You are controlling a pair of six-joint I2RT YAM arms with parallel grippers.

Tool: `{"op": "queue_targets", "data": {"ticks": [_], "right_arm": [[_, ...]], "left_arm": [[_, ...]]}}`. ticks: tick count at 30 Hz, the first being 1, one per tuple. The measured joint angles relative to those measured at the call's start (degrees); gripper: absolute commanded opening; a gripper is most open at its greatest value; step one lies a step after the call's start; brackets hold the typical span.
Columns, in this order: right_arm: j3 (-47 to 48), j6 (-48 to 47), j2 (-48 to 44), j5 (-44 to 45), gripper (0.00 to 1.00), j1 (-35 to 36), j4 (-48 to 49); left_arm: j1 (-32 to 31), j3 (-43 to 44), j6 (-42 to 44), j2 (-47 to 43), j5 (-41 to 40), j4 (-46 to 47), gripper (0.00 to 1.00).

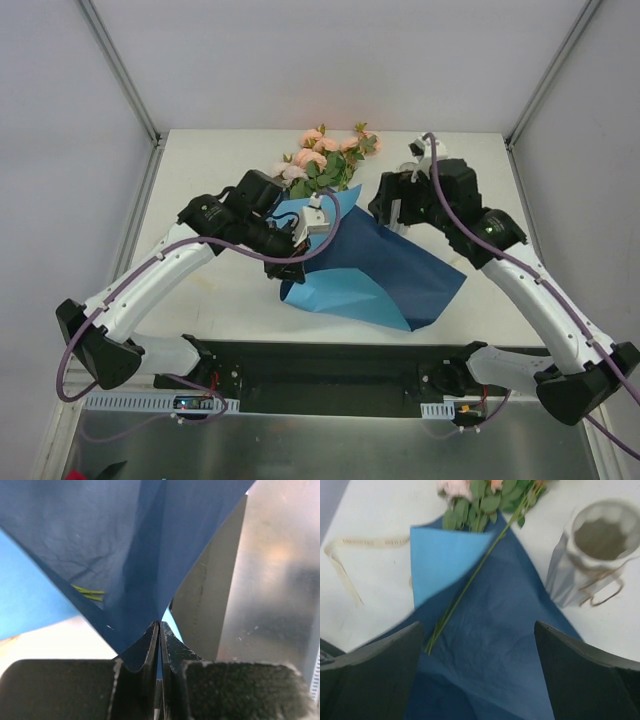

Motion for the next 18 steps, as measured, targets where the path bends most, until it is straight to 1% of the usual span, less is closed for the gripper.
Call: {"op": "queue_targets", "data": {"ticks": [3, 6, 7, 10, 14, 18], "right_arm": [[-6.7, 1.6, -0.3, -1.3, 0.95, 2.1, 1.2], [-13.0, 3.5, -0.5, -1.6, 0.95, 6.7, 1.5], [-15.1, 4.2, -0.5, -1.6, 0.95, 8.5, 1.5], [-19.2, 6.2, -0.6, -1.6, 0.95, 11.3, 2.1], [-20.1, 7.7, 0.0, -1.3, 0.95, 13.3, 3.8], [-18.5, 8.0, 3.8, -0.4, 0.94, 16.4, 6.3]], "left_arm": [[-1.7, 0.0, 0.1, -1.9, -0.2, -3.0, 0.07], [-3.5, 0.0, 0.3, -4.1, -0.2, -5.6, 0.16], [-3.9, 0.0, 0.8, -5.0, 0.0, -6.7, 0.25], [-4.5, -0.7, 3.7, -7.3, 1.8, -10.9, 0.42], [-4.9, -3.0, 9.1, -7.7, 4.6, -18.2, 0.47], [-5.2, -3.4, 13.0, -6.6, 6.0, -21.9, 0.46]]}}
